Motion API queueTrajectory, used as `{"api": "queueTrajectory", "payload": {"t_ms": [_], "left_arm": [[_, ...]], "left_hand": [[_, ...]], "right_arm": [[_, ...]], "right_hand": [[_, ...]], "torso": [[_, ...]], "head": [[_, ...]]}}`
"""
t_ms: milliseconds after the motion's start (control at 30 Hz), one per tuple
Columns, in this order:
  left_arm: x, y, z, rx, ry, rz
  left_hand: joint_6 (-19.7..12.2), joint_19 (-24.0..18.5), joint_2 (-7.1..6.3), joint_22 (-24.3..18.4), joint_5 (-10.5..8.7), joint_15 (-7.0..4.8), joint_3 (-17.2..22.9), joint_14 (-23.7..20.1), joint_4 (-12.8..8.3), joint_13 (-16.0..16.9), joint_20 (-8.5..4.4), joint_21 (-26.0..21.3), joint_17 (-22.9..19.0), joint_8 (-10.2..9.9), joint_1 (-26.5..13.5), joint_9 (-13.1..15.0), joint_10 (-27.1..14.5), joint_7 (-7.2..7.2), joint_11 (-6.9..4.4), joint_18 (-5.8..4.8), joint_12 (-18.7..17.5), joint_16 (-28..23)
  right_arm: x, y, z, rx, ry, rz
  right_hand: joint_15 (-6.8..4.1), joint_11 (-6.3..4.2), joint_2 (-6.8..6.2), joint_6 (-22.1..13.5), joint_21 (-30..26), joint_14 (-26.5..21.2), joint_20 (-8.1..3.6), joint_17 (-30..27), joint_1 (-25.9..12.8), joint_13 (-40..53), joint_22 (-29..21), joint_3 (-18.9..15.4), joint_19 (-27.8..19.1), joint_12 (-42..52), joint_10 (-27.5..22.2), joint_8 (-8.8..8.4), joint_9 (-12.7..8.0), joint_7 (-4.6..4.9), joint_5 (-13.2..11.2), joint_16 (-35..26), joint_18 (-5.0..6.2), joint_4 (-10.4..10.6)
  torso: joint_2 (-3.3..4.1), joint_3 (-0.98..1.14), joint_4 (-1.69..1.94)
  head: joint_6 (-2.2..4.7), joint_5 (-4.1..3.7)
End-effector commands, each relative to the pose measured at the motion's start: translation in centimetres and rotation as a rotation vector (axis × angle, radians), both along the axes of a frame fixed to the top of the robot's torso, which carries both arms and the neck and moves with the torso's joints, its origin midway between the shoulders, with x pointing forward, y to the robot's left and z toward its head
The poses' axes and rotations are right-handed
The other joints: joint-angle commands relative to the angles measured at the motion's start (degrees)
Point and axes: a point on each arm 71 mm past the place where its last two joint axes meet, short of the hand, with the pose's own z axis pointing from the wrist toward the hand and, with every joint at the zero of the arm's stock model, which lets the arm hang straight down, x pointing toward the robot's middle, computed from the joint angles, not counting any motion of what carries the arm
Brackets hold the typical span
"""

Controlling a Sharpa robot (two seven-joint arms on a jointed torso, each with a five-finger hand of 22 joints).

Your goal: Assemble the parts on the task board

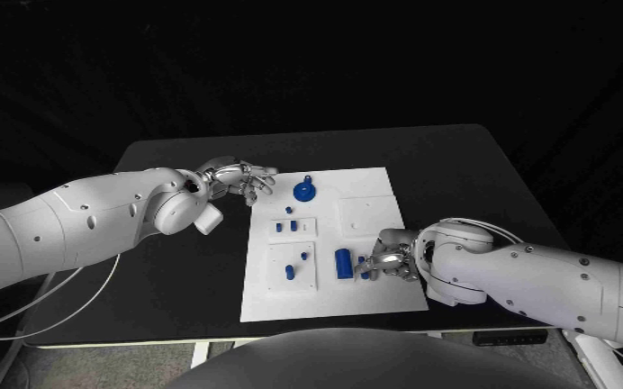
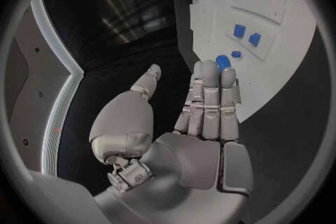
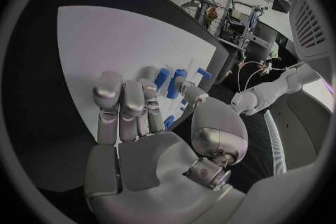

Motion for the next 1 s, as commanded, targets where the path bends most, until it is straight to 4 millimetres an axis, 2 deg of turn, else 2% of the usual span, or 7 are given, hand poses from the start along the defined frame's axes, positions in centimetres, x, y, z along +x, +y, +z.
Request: {"api": "queueTrajectory", "payload": {"t_ms": [33,167,300,500,1000], "left_arm": [[0.0,-0.2,0.1,-0.006,0.001,-0.016],[0.0,-0.2,0.1,-0.006,0.001,-0.016],[0.0,-0.2,0.0,-0.004,0.001,-0.015],[0.0,-0.2,0.0,-0.002,0.003,-0.018],[0.0,-0.2,0.0,-0.001,0.003,-0.017]], "left_hand": [[-0.5,0.1,0.29,0.1,-0.15,0.03,0.1,-0.3,0.1,0.1,-0.72,-0.3,0.1,0.3,-0.4,-0.1,-0.4,-0.05,0.17,3.44,0.2,-0.2],[-0.5,0.1,0.31,0.1,-0.14,0.03,0.1,-0.3,0.1,0.1,-0.72,-0.3,0.1,0.3,-0.3,-0.1,-0.4,-0.05,0.16,3.44,0.2,-0.2],[-0.5,0.1,0.32,0.1,-0.14,0.03,0.2,-0.3,0.0,0.1,-0.72,-0.3,0.1,0.3,-0.3,-0.1,-0.4,-0.05,0.16,3.45,0.2,-0.2],[-0.5,0.1,0.38,0.1,-0.13,0.03,0.2,-0.3,0.0,0.1,-0.72,-0.3,0.1,0.3,-0.2,-0.1,-0.4,-0.04,0.17,3.46,0.2,-0.2],[-0.5,0.1,0.55,0.2,-0.13,0.04,0.3,-0.3,-0.1,0.1,-0.71,-0.3,0.1,0.3,0.0,-0.1,-0.4,-0.03,0.18,3.45,0.2,-0.2]], "right_arm": [[-0.2,-0.1,-0.1,0.005,0.019,0.015],[-0.1,-0.6,-0.2,-0.002,0.019,0.008],[-0.1,-0.8,-0.2,0.009,0.024,0.017],[-0.1,-1.1,-0.2,0.038,0.041,0.012],[-0.2,-1.1,-0.3,0.048,0.058,0.019]], "right_hand": [[-0.36,-0.44,0.76,0.3,0.3,0.1,-0.5,0.0,0.5,0.1,0.1,0.2,0.0,0.1,0.0,0.14,0.1,0.07,-0.3,0.2,4.8,-0.4],[-0.36,-0.43,1.19,0.3,0.2,0.0,-0.59,-0.1,2.3,0.1,0.0,2.3,-0.1,0.0,0.1,0.12,0.1,0.08,-0.3,0.1,4.8,-0.9],[-0.29,-0.35,0.54,0.2,0.3,0.0,-0.53,-0.3,4.2,0.2,0.0,3.3,0.0,0.0,0.1,0.09,0.1,0.16,-0.3,-0.2,4.8,-2.4],[-0.08,-0.2,0.02,0.1,0.3,-0.1,-0.14,-0.7,5.8,0.2,-0.1,3.0,0.1,-0.1,0.1,0.02,0.2,0.31,-0.3,-0.6,4.8,-4.2],[-0.04,-0.16,-0.14,0.1,0.3,-0.2,0.02,-1.0,6.3,0.2,-0.2,2.4,0.1,-0.1,0.1,0.0,0.2,0.34,-0.3,-0.9,4.8,-4.7]], "torso": [[0.01,0.0,-0.02],[0.01,-0.01,0.01],[0.01,0.0,-0.01],[0.01,0.01,-0.01],[0.01,-0.01,0.01]], "head": [[0.01,0.01],[0.01,-0.04],[0.01,0.01],[0.01,0.04],[0.01,-0.03]]}}
